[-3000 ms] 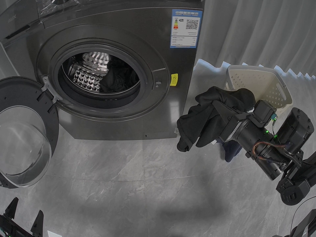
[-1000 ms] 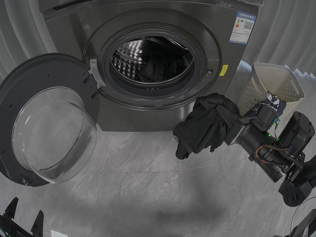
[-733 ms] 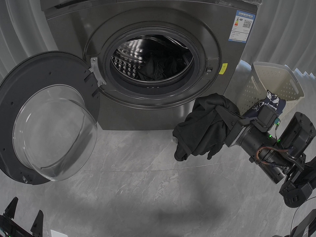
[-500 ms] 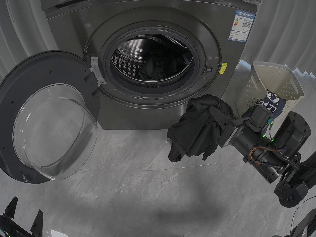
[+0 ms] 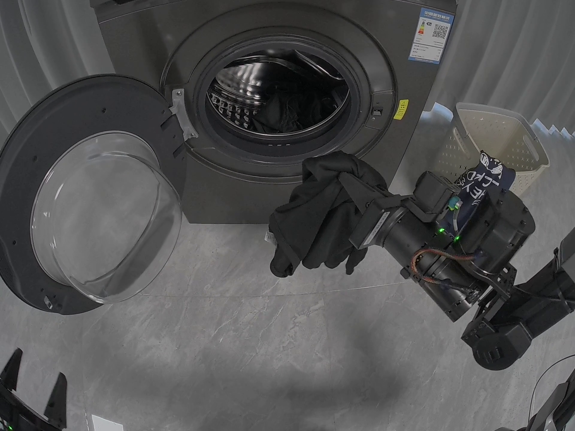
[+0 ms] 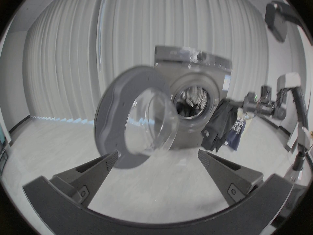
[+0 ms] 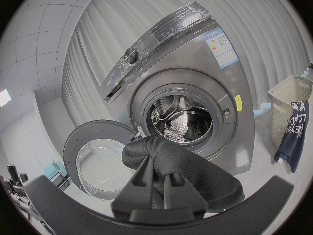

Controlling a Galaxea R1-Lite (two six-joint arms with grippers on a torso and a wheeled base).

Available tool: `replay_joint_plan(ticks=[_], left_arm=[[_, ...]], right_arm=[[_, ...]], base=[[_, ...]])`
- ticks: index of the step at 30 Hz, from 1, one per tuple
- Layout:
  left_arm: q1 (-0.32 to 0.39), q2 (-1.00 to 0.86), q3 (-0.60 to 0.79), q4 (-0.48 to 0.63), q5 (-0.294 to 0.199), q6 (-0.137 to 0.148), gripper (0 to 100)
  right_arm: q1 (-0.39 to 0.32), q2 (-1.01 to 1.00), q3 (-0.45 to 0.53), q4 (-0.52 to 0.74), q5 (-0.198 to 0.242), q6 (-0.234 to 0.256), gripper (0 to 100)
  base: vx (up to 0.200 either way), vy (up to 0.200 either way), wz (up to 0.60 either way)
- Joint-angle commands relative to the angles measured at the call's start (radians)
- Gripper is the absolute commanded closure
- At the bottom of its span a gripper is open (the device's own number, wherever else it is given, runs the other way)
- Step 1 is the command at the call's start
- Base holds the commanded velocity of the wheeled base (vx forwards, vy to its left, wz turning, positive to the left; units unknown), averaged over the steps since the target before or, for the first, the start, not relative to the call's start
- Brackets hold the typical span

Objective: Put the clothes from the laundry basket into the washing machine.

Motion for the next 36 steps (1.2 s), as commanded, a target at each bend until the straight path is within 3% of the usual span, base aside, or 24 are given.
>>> replay_joint_plan(ticks=[1, 3, 5, 11, 19, 20, 21, 23, 27, 28, 30, 33, 35, 36], left_arm=[[-0.036, 0.087, -0.195, -0.021, -0.121, -0.038, 0], [-0.036, 0.140, -0.174, 0.020, -0.207, -0.027, 0], [-0.039, 0.146, -0.140, 0.017, -0.284, -0.036, 0], [-0.025, 0.042, -0.092, 0.032, -0.310, -0.046, 0], [0.001, -0.018, -0.017, 0.020, -0.273, -0.027, 0], [-0.001, -0.018, 0.010, 0.009, -0.170, -0.007, 0], [-0.001, -0.018, 0.016, 0.009, -0.146, -0.001, 0], [-0.004, -0.015, 0.006, 0.008, -0.153, -0.001, 0], [-0.019, 0.099, -0.106, -0.027, -0.212, -0.024, 0], [-0.033, 0.235, -0.198, -0.081, -0.256, -0.076, 0], [-0.047, 0.398, -0.263, -0.164, -0.307, -0.102, 0], [-0.073, 0.648, -0.278, -0.313, -0.379, -0.081, 0], [-0.110, 0.792, -0.266, -0.409, -0.390, -0.041, 0], [-0.110, 0.792, -0.266, -0.409, -0.390, -0.041, 0]], right_arm=[[0.029, 0.060, -0.094, -0.001, 0.002, 0.004, 100], [0.033, 0.064, -0.117, 0.001, 0.002, 0.004, 100], [0.033, 0.077, -0.125, -0.002, 0.000, 0.004, 100], [0.023, 0.072, -0.111, -0.005, -0.001, 0.009, 100], [0.026, 0.077, -0.101, -0.016, -0.011, 0.009, 100], [0.023, 0.077, -0.108, -0.015, -0.011, 0.009, 100], [0.021, 0.075, -0.108, -0.013, -0.011, 0.007, 100], [0.021, 0.075, -0.110, -0.010, -0.011, 0.007, 100], [0.023, 0.081, -0.128, -0.004, -0.009, 0.006, 100], [0.021, 0.092, -0.151, 0.001, -0.007, 0.006, 100], [0.020, 0.112, -0.185, 0.001, -0.006, 0.006, 100], [0.020, 0.126, -0.225, 0.002, -0.003, 0.006, 100], [0.018, 0.126, -0.236, 0.007, -0.001, 0.006, 100], [0.018, 0.126, -0.236, 0.007, -0.001, 0.006, 100]], base=[[0.000, 0.000, 0.00], [0.000, 0.000, 0.00], [0.000, 0.000, 0.00], [0.000, 0.000, 0.00], [0.000, 0.000, 0.00], [0.000, 0.000, 0.00], [0.000, 0.000, 0.00], [0.000, 0.000, 0.00], [0.000, 0.000, 0.00], [0.000, 0.000, 0.00], [0.000, 0.000, 0.00], [0.000, 0.000, 0.00], [0.000, 0.000, 0.00], [0.000, 0.000, 0.00]])
